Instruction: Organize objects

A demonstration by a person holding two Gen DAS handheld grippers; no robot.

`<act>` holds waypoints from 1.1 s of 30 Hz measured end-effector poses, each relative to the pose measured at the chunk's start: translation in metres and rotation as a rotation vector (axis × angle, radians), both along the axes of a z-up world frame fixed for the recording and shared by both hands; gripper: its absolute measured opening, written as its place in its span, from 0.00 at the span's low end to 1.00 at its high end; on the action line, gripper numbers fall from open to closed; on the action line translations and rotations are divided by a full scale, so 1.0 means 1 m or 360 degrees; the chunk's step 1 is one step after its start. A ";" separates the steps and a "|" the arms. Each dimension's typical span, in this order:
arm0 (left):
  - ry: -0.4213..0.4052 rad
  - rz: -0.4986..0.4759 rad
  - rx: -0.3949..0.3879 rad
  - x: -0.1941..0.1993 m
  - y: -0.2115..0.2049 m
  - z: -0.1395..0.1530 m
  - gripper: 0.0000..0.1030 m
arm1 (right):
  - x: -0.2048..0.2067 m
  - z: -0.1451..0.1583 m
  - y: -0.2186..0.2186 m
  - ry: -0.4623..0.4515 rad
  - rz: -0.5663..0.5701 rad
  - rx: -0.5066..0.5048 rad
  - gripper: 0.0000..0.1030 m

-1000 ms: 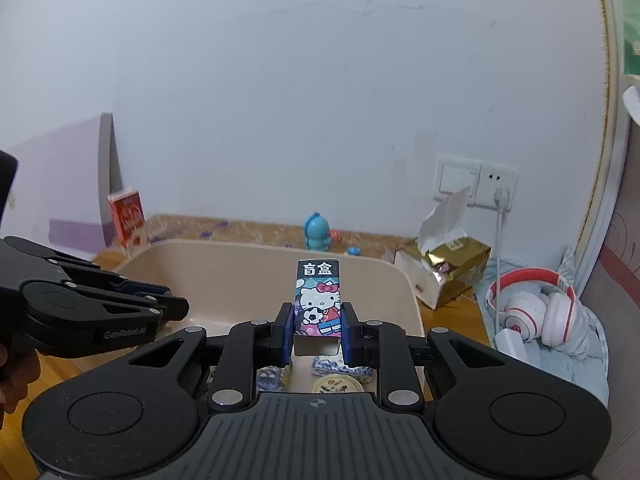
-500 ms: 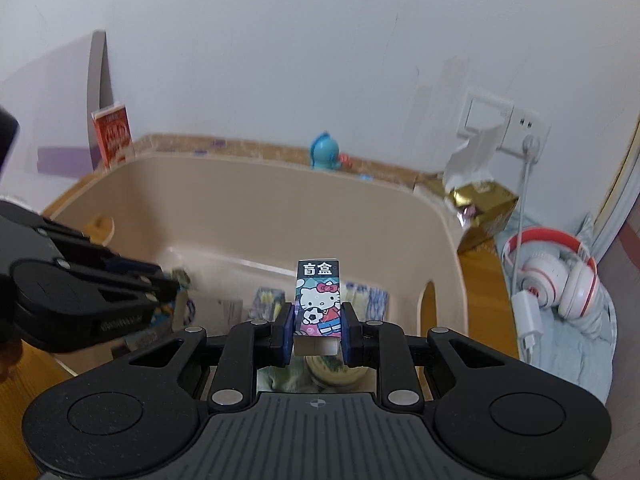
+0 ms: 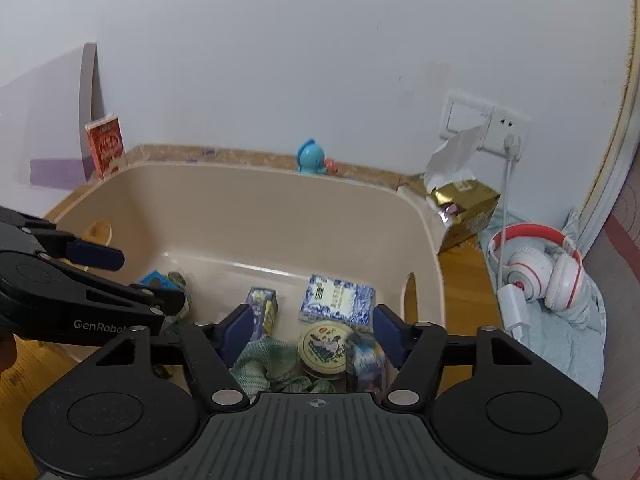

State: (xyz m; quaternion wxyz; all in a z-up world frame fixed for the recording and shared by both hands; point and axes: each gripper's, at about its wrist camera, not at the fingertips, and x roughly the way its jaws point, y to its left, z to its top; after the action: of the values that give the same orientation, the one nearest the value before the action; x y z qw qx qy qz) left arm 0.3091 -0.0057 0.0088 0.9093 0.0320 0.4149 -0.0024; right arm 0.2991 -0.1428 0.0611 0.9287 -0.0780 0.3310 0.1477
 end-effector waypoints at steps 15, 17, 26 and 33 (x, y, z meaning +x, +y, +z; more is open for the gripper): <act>-0.0169 0.0096 -0.0027 -0.038 0.009 0.026 0.81 | -0.034 0.025 -0.010 -0.0139 -0.0052 0.0110 1.00; -0.0203 0.0107 -0.0017 -0.046 0.009 0.030 0.81 | -0.037 0.027 -0.012 -0.0139 -0.0056 0.0132 1.00; -0.0298 0.0133 -0.0016 -0.082 0.020 0.044 0.81 | -0.062 0.035 -0.016 -0.0159 -0.0090 0.0175 1.00; -0.0359 0.0118 -0.0042 -0.115 0.024 0.054 0.81 | -0.083 0.037 -0.018 -0.0162 -0.0104 0.0179 1.00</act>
State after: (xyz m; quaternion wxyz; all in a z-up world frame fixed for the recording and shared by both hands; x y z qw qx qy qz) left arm 0.1943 0.0187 0.0628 0.9500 0.0047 0.3109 0.0294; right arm 0.2161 -0.1607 0.0978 0.9516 -0.0223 0.2769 0.1315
